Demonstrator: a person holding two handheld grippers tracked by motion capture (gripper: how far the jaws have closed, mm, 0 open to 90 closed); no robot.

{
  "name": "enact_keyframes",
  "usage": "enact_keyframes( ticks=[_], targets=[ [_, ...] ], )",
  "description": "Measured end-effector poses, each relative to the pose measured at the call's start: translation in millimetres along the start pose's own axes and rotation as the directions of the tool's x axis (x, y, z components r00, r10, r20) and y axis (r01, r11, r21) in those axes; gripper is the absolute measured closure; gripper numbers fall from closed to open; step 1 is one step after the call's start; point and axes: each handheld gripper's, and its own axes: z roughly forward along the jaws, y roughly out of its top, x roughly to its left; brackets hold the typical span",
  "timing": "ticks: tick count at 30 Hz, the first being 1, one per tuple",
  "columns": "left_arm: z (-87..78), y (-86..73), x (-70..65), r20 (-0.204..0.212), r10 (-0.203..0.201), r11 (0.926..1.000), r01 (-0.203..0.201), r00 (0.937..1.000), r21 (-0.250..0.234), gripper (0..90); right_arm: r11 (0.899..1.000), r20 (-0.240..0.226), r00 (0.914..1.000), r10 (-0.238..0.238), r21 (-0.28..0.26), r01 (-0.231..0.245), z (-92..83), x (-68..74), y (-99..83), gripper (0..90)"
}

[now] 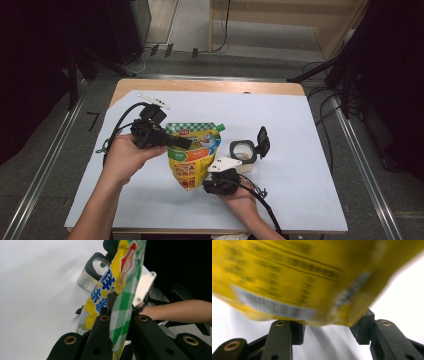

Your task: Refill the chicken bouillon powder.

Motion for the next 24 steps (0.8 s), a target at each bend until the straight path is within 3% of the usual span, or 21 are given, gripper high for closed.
enact_keyframes(
  ticks=[4,6,9,16,24],
  targets=[
    [0.2,0.1,1.1,-0.013,-0.012,0.9998,0.012,0.9998,-0.015,88.9,1.000,-0.023,0.9997,-0.006,-0.006,0.006,-1.2,3.2,1.0,56.9],
    [1.7,0.0,0.3,-0.045,-0.012,0.9998,0.012,0.9989,-0.016,88.8,1.000,-0.030,0.9995,-0.011,0.008,0.011,-1.7,5.1,2.0,59.3],
    [4.8,0.0,-0.7,-0.050,-0.010,0.9998,0.009,0.9987,-0.016,88.8,1.000,-0.040,0.9992,-0.003,0.029,0.004,-2.1,6.3,1.8,59.2],
    [13.9,0.7,1.3,-0.062,-0.003,0.9997,0.001,0.9981,-0.025,85.2,1.000,-0.043,0.9990,-0.012,0.005,0.012,-9.9,8.7,4.9,58.2],
    [29.0,1.2,2.6,-0.057,0.001,0.9997,-0.002,0.9984,-0.025,81.7,0.998,-0.040,0.9971,-0.065,-0.013,0.065,-18.3,18.6,8.6,55.6]
  ],
)
